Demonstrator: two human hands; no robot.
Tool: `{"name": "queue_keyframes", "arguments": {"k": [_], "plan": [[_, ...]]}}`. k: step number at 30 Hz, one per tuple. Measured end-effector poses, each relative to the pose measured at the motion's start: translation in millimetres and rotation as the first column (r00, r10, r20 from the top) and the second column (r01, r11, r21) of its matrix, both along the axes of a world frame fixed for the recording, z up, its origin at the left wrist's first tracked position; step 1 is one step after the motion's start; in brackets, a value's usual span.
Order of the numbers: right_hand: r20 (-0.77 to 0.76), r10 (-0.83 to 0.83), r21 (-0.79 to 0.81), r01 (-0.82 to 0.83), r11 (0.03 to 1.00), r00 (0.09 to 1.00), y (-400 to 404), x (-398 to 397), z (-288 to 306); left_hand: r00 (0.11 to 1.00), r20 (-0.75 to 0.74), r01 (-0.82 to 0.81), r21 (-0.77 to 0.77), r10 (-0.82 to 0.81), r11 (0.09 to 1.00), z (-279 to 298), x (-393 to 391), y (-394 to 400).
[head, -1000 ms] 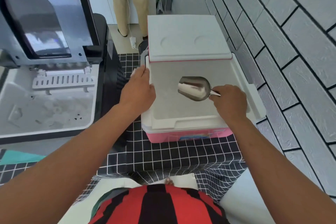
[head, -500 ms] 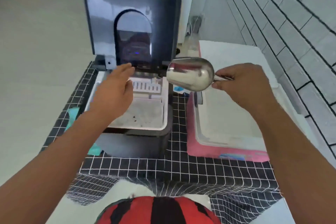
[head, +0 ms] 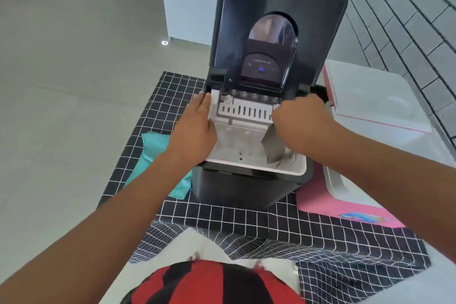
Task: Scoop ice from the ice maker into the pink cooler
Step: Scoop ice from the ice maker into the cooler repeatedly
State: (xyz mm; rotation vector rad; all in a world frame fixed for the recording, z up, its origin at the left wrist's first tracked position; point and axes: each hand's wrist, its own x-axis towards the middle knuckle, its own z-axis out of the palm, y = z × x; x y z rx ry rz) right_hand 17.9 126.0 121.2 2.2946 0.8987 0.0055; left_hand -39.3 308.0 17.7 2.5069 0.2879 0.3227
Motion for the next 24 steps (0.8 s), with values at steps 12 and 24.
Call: {"name": "queue_keyframes", "arguments": {"k": [12,24], "plan": [[-0.139,-0.132,0.242,0.163,0.956,0.981,-16,13,-65,0.999,0.037,0.018,-0.036,-0.017,0.999,-5,2,6],[-0.255,-0.107,0.341,0.193,0.92,0.961,-5,14,-92,0.999,0.043,0.015,-0.044,-0.013,0.999,-8,3,6]]}}
